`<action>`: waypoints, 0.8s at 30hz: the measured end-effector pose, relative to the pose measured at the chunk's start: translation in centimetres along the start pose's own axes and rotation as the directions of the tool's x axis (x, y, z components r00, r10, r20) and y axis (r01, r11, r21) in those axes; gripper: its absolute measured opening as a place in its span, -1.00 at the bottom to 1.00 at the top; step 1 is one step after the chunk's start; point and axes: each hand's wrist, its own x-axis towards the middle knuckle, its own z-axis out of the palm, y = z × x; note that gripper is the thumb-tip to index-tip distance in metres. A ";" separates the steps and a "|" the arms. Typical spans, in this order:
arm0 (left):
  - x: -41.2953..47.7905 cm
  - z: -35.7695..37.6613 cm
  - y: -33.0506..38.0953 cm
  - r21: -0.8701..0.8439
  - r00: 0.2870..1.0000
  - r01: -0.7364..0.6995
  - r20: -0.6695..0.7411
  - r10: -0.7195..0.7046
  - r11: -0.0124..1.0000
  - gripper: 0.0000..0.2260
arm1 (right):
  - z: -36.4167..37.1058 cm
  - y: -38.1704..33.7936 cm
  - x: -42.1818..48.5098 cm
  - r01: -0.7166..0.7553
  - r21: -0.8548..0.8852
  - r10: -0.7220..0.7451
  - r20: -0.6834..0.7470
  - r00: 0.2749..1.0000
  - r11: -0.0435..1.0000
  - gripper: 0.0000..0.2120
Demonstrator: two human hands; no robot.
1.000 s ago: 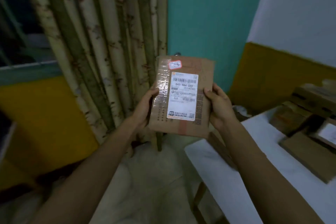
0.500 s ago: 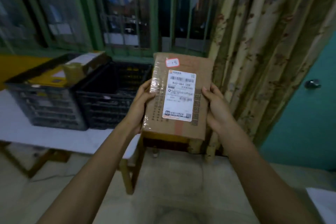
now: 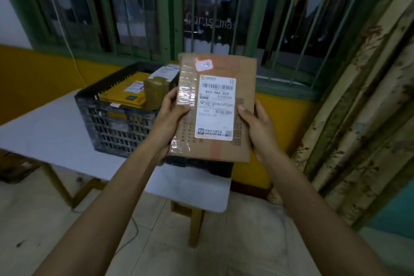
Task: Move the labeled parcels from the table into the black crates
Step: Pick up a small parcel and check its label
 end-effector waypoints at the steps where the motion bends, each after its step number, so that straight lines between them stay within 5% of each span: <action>1: 1.6 -0.2 0.2 0.022 1.000 -0.026 0.008 0.026 0.999 -0.66 | 0.4 0.0 1.4 0.049 -0.069 -0.049 0.009 0.999 0.996 -0.59; 7: 13.4 -0.8 -0.9 0.289 0.991 -0.107 0.110 0.078 0.951 -0.50 | 0.9 2.2 12.1 0.155 -0.259 -0.167 -0.024 0.986 0.953 -0.51; 11: 20.3 -1.6 -3.4 0.388 0.997 -0.076 0.060 0.057 0.918 -0.52 | 1.2 4.7 21.2 0.135 -0.376 -0.133 0.030 0.991 0.917 -0.51; 16: 25.2 -1.1 -8.4 0.293 0.974 0.225 -0.061 -0.216 0.929 -0.75 | 0.1 8.6 31.2 0.027 -0.562 0.031 0.094 0.995 0.826 -0.54; 20: 28.1 -0.5 -12.2 0.147 0.867 0.492 -0.179 -0.466 0.858 -0.91 | -0.2 12.9 36.2 0.010 -0.737 0.166 0.166 0.972 0.676 -0.59; 24: 31.1 -1.0 -15.0 -0.014 0.750 0.635 -0.231 -0.620 0.773 -0.84 | 0.8 15.5 40.2 0.014 -0.802 0.251 0.203 0.946 0.598 -0.62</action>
